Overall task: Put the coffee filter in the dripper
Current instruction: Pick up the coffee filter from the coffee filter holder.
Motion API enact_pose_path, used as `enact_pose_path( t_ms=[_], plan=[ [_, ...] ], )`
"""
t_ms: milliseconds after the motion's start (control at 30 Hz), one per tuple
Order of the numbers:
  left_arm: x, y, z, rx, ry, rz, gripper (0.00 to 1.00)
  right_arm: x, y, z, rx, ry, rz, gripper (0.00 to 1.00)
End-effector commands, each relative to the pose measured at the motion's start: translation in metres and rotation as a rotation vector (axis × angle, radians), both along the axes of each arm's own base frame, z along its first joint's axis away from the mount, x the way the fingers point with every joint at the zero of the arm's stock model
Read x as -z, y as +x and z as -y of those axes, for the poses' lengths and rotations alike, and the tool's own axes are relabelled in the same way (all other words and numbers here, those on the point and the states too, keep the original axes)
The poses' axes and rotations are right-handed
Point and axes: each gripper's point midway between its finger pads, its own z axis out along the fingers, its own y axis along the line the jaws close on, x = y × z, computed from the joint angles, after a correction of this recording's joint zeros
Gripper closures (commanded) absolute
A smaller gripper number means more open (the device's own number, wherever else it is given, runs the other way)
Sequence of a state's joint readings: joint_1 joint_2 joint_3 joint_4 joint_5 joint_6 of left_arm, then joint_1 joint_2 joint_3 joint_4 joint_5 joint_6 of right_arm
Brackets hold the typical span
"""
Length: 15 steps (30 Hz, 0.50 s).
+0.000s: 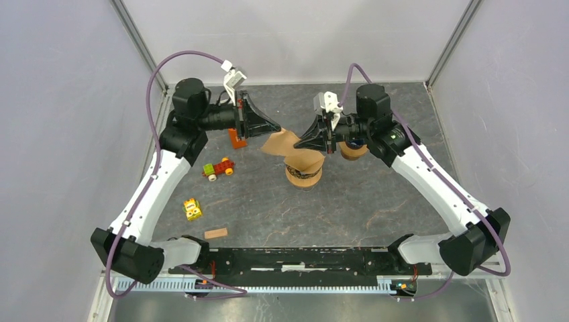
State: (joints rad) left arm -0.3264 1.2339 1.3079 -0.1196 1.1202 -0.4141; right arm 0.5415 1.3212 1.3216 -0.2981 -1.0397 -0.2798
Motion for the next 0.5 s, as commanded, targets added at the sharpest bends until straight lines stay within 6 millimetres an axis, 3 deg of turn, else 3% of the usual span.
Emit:
enact_pose_path(
  t_ms=[0,100,167,300,467],
  plan=[
    [0.017,0.016,-0.006,-0.180,0.149,0.101,0.98,-0.012,-0.001,0.000,0.011,0.040,0.013,1.00],
    [0.021,0.028,-0.013,-0.274,0.175,0.106,0.95,-0.008,0.001,0.002,0.045,0.045,0.005,1.00],
    [0.024,0.033,-0.016,-0.310,0.184,0.107,0.79,-0.005,0.003,0.005,0.071,0.068,-0.039,1.00],
    [0.020,0.031,-0.013,-0.286,0.161,0.106,0.34,0.001,0.008,0.012,0.109,0.135,-0.164,1.00],
    [0.012,0.025,-0.012,-0.232,0.157,0.168,0.11,0.000,0.002,0.017,0.073,0.221,-0.316,1.00]
  ],
)
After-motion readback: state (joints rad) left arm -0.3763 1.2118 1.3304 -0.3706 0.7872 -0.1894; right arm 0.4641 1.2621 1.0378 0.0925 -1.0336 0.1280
